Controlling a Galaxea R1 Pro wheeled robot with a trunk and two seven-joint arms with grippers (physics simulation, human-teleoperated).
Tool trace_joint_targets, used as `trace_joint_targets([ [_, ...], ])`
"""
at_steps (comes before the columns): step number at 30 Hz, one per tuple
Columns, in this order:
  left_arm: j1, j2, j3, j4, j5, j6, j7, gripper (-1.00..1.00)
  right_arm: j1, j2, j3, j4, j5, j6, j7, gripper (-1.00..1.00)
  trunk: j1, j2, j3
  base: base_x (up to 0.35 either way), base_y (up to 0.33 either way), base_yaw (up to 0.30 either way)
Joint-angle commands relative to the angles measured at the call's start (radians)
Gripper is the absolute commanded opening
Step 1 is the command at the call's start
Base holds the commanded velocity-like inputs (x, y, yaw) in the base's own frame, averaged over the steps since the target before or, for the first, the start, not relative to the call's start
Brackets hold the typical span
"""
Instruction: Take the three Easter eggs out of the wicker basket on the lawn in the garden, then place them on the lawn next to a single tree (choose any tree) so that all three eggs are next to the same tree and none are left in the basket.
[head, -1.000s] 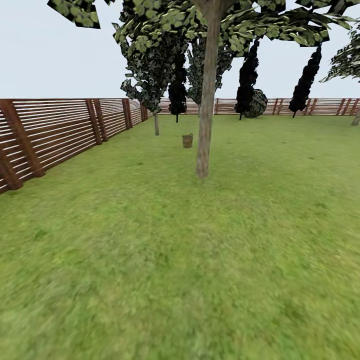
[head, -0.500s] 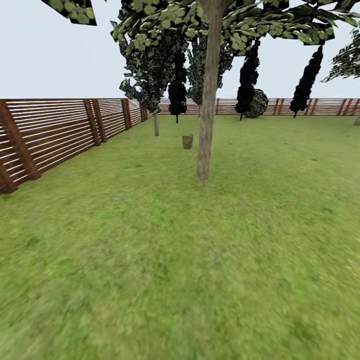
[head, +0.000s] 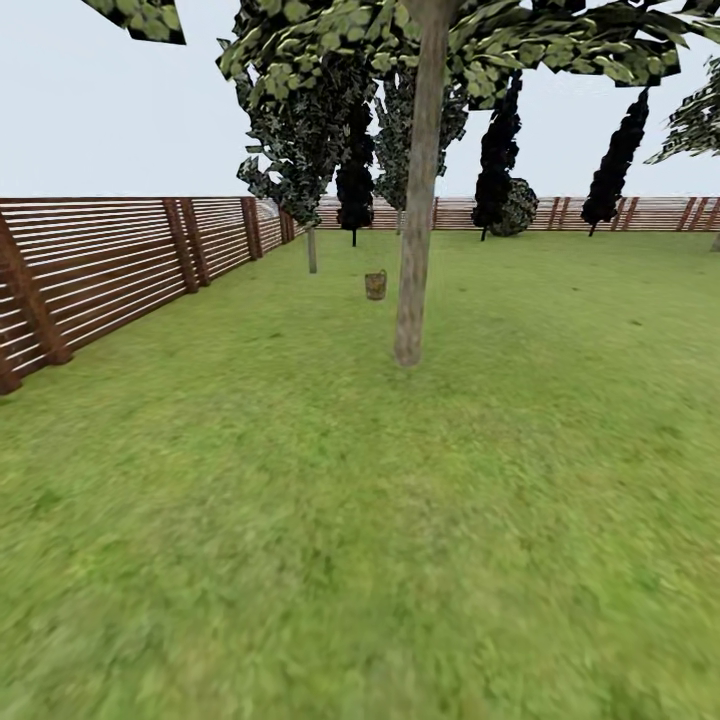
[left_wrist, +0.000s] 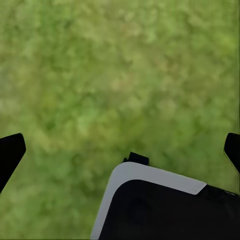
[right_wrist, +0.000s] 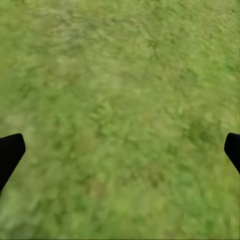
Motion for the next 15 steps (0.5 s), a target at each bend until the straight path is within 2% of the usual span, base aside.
trace_joint_targets([
  [1, 0.000, 0.000, 0.004, -0.001, -0.003, -0.001, 0.001, 1.00, -0.001, 0.000, 0.000, 0.001, -0.001, -0.003, 0.000, 1.00, 0.001, -0.001, -0.001, 0.323, 0.000, 0.000],
  [10, 0.000, 0.000, 0.004, -0.001, -0.003, -0.001, 0.001, 1.00, -0.001, 0.000, -0.003, 0.001, -0.004, -0.003, -0.002, 1.00, 0.001, -0.001, -0.001, 0.324, 0.000, 0.004],
  [15, 0.000, -0.001, 0.004, -0.001, -0.003, -0.001, 0.001, 1.00, -0.001, 0.000, -0.007, 0.001, -0.005, -0.003, -0.002, 1.00, 0.001, -0.001, -0.001, 0.324, 0.000, 0.171],
])
